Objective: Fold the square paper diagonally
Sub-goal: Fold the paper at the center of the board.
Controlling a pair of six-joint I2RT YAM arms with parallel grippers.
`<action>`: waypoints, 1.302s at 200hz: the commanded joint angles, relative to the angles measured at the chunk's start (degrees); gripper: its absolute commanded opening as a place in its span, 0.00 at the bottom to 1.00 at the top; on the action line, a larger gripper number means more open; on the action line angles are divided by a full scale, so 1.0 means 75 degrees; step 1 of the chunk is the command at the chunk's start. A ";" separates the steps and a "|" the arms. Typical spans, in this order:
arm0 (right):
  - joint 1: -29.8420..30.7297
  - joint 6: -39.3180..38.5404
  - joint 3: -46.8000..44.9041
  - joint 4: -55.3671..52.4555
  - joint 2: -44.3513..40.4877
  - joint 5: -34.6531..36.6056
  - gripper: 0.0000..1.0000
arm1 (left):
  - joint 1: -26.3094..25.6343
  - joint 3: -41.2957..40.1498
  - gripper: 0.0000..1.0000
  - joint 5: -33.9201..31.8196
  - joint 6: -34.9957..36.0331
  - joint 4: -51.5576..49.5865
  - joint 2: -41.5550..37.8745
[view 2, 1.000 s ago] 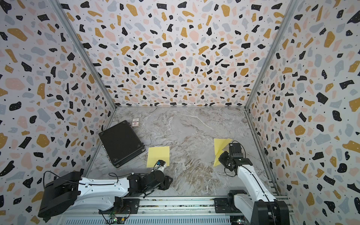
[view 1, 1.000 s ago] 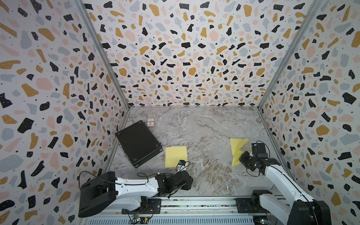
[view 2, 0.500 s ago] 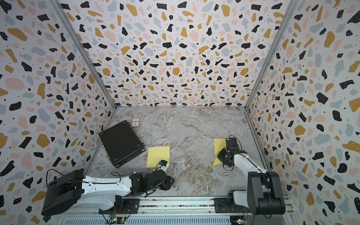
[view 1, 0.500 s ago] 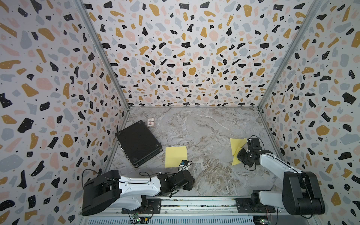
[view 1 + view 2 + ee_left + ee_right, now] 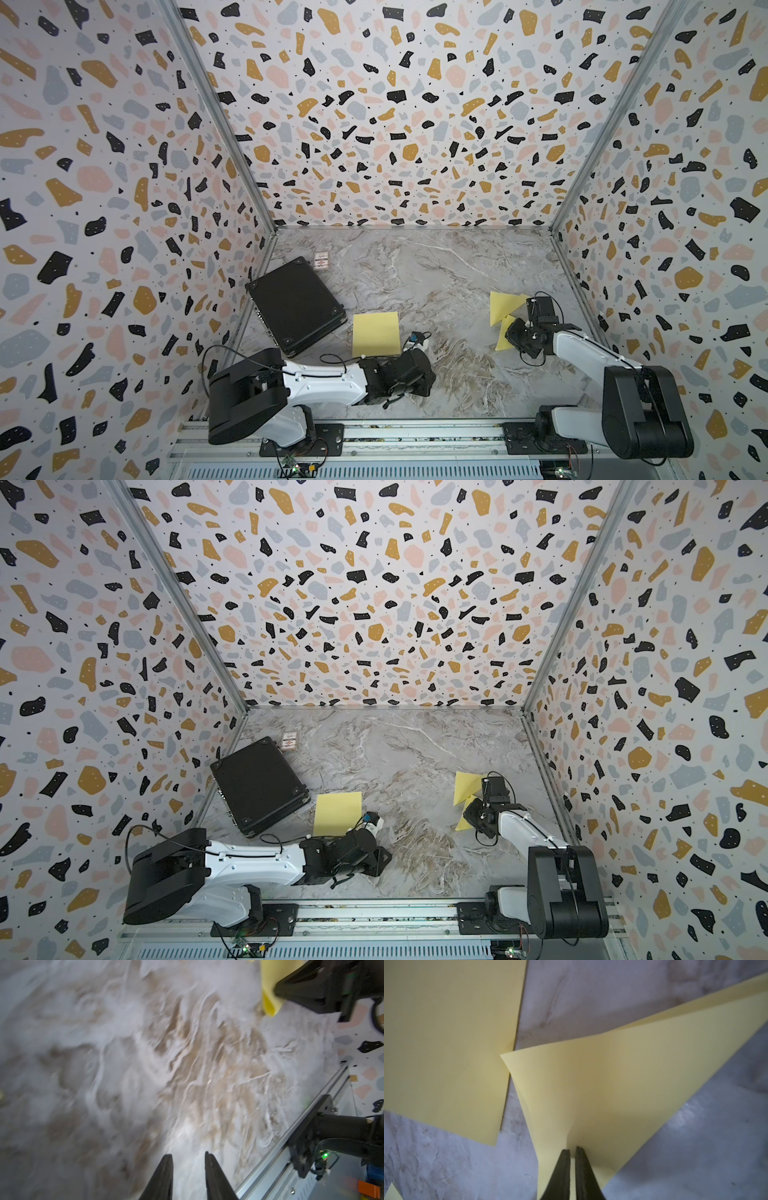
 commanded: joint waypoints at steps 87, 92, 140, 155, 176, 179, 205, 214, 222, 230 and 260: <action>0.0015 0.0413 -0.0562 0.0154 -0.1388 -0.1450 0.24 | 0.0237 0.3612 0.21 0.1491 0.0973 0.0296 0.2875; 0.0015 0.0403 -0.0579 0.0174 -0.1313 -0.1470 0.23 | 0.0233 0.3741 0.21 0.1528 0.0999 0.0279 0.2959; 0.0001 0.0333 -0.0474 0.0193 -0.1115 -0.1501 0.19 | 0.0358 0.4645 0.12 0.1400 0.1107 0.0084 0.3629; 0.0001 0.0207 -0.0352 -0.0050 -0.1322 -0.1417 0.19 | 0.0453 0.4749 0.10 0.1497 0.1054 0.0174 0.3783; -0.0017 -0.0013 -0.0230 -0.0379 -0.1717 -0.1127 0.23 | 0.0529 0.4820 0.09 0.1548 0.1085 0.0294 0.3891; -0.0028 -0.0045 -0.0230 -0.0407 -0.1778 -0.1082 0.24 | 0.0530 0.4831 0.09 0.1538 0.1088 0.0304 0.3887; -0.0205 -0.0322 -0.0157 -0.0506 -0.2039 -0.0763 0.27 | 0.0583 0.4961 0.08 0.1545 0.1227 0.0296 0.3999; -0.0295 -0.0413 -0.0130 -0.0417 -0.1982 -0.0774 0.27 | 0.0595 0.5001 0.08 0.1629 0.1284 0.0339 0.4060; -0.0346 -0.0503 -0.0089 -0.0303 -0.1867 -0.0768 0.27 | 0.0592 0.5048 0.08 0.1723 0.1316 0.0376 0.4124; -0.0406 -0.0584 -0.0042 -0.0192 -0.1681 -0.0768 0.27 | 0.0604 0.5125 0.08 0.1825 0.1374 0.0400 0.4192; -0.0702 -0.0885 0.0250 0.0190 -0.0640 -0.1154 0.22 | 0.0602 0.5361 0.08 0.1957 0.1530 0.0414 0.4457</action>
